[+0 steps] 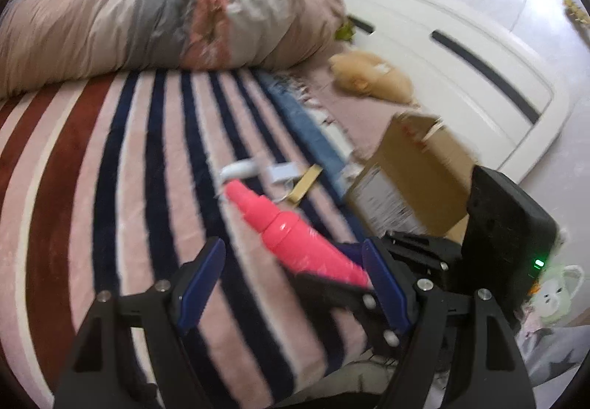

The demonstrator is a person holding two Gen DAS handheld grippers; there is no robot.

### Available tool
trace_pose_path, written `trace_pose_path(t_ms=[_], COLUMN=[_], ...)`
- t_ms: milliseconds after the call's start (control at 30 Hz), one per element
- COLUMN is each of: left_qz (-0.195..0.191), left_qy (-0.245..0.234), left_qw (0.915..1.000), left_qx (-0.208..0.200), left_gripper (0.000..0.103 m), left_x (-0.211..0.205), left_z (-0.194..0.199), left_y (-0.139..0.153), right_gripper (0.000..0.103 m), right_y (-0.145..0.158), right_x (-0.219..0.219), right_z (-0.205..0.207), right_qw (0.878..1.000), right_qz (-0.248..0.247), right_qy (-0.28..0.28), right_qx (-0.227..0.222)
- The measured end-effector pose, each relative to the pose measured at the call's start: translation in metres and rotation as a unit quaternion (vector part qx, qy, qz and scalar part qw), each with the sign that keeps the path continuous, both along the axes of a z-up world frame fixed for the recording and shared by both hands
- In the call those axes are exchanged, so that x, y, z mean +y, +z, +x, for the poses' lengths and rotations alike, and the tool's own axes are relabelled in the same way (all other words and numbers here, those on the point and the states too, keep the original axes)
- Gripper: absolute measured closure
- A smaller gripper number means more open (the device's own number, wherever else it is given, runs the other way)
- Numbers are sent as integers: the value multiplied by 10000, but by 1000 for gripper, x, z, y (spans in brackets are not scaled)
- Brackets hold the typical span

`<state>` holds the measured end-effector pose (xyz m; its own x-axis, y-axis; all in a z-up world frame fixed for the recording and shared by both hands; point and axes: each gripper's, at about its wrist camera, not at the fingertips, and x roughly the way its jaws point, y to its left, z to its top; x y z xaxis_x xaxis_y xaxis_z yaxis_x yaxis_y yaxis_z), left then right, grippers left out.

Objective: Organize rigid objects
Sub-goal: 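Lower the pink spray bottle into the box and open the right gripper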

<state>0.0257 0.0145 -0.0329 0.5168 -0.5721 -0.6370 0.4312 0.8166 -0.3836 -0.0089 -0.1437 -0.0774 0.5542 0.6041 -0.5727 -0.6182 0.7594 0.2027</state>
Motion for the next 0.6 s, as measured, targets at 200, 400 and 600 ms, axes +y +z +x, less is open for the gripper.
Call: trace_pose_path(t_ms=[200, 400, 600], left_qz=[-120, 110, 376], left_qy=[-286, -868, -1451], left_qw=[9977, 9912, 9832], left_qx=[-603, -997, -1042], left_gripper=[53, 59, 58], left_x=[-31, -99, -187], left_z=[-7, -6, 7], left_y=[52, 93, 104], right_gripper=[76, 76, 76], right_y=[51, 77, 82], right_x=[-27, -95, -175], right_z=[-27, -43, -53], right_qw=[9969, 9897, 9788], right_qz=[405, 891, 1325], right_qy=[4, -394, -943], right_qx=[-670, -1051, -1248])
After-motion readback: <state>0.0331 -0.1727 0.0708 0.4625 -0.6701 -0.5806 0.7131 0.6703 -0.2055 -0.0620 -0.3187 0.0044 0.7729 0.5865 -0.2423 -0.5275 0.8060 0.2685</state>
